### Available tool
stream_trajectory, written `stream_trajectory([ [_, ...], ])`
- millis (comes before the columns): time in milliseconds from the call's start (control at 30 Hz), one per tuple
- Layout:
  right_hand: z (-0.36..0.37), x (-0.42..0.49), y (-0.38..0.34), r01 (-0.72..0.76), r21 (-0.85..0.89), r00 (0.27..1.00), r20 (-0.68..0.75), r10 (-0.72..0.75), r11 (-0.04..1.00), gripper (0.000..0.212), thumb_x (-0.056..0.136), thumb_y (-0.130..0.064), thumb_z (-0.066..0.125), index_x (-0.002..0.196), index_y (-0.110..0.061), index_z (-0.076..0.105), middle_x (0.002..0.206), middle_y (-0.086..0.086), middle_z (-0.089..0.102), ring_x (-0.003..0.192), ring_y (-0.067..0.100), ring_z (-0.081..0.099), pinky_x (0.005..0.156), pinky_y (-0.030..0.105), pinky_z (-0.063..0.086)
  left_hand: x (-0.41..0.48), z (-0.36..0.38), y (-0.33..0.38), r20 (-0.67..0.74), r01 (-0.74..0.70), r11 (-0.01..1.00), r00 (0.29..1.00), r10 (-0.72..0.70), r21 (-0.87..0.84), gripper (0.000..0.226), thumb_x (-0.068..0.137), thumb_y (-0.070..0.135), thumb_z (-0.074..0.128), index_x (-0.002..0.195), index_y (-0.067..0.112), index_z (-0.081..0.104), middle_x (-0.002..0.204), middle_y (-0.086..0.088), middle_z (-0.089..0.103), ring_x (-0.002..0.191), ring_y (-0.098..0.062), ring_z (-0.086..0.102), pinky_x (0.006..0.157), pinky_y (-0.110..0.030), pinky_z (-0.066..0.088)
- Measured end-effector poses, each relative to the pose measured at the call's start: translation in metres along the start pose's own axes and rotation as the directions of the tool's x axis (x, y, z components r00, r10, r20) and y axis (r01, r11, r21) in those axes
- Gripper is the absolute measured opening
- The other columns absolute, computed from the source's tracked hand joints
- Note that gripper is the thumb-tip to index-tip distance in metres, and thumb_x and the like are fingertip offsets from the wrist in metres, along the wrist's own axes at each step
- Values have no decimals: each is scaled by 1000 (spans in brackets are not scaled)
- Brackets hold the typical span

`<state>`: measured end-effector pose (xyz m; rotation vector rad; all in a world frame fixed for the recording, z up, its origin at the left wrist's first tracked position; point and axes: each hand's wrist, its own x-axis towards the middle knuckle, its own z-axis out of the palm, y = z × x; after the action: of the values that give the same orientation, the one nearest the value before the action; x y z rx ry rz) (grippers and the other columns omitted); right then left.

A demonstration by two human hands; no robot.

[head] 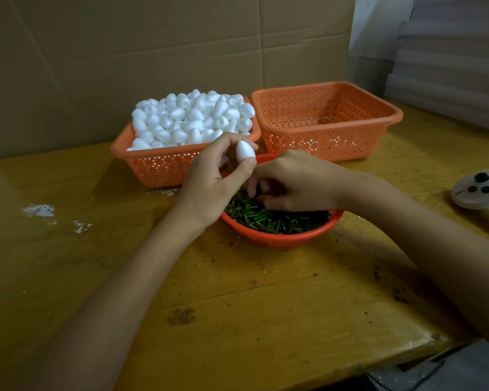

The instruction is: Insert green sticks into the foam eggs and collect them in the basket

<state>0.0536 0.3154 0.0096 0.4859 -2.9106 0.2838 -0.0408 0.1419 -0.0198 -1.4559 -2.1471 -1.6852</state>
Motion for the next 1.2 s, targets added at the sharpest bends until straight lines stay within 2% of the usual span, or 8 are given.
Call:
stream_trajectory([
  [133,0,-1,2,-7,22,1000,-22,8,1000,25,86,-22,76,110,-27,71,86,-13,65,76,5,58,74,27,44,0,0,1,-10,15,999,1000,-14,32,15,99,27,63,113,25,68,96,7,68,80,-25,64,77,-45,54],
  [267,-1,-2,3,-14,42,1000,-27,15,999,24,86,-22,76,109,-27,71,86,-13,66,75,2,58,74,24,43,2,0,1,-19,14,999,1000,-13,42,19,100,18,66,118,19,72,106,-6,63,86,-37,66,75,-35,51],
  [400,-1,-2,3,-16,48,1000,-22,17,999,24,85,-22,77,108,-26,72,87,-11,69,77,6,62,74,24,44,0,0,2,1,17,1000,1000,-17,5,32,100,10,63,131,17,66,101,-5,68,79,-30,65,71,-35,51],
  [533,0,-3,5,-7,41,999,-43,9,999,21,85,-21,78,105,-26,73,86,-13,67,69,-2,55,68,11,38,0,-1,5,13,-4,1000,1000,4,-17,28,100,-1,61,120,18,66,108,-4,72,76,-10,66,69,-26,53],
  [600,0,-3,5,-5,37,999,-48,7,999,20,85,-21,77,103,-26,73,86,-14,68,73,1,59,70,18,41,1,-1,5,9,-1,1000,1000,1,12,26,97,-1,62,113,17,71,102,-1,75,75,-9,70,70,-25,53],
  [733,-1,-3,5,3,53,999,-47,0,999,16,84,-19,77,99,-25,73,89,-14,71,80,4,64,78,27,49,-1,-1,2,-12,18,999,1000,-17,37,28,93,-3,68,116,11,76,87,-1,79,80,-18,77,79,-43,63],
  [967,-2,-4,6,-10,72,999,-46,13,997,15,85,-18,78,98,-23,74,90,-13,73,84,5,67,83,34,52,-1,1,5,-53,37,996,998,-42,-84,32,96,2,73,126,9,62,116,-3,78,106,-16,76,96,-36,60],
  [1200,-2,-5,6,-4,69,999,-39,7,998,14,86,-19,78,100,-24,77,89,-12,73,83,5,68,84,35,53,-1,-1,8,-25,27,996,999,-30,-83,24,95,6,77,118,10,75,120,-3,77,111,-15,75,98,-34,59],
])
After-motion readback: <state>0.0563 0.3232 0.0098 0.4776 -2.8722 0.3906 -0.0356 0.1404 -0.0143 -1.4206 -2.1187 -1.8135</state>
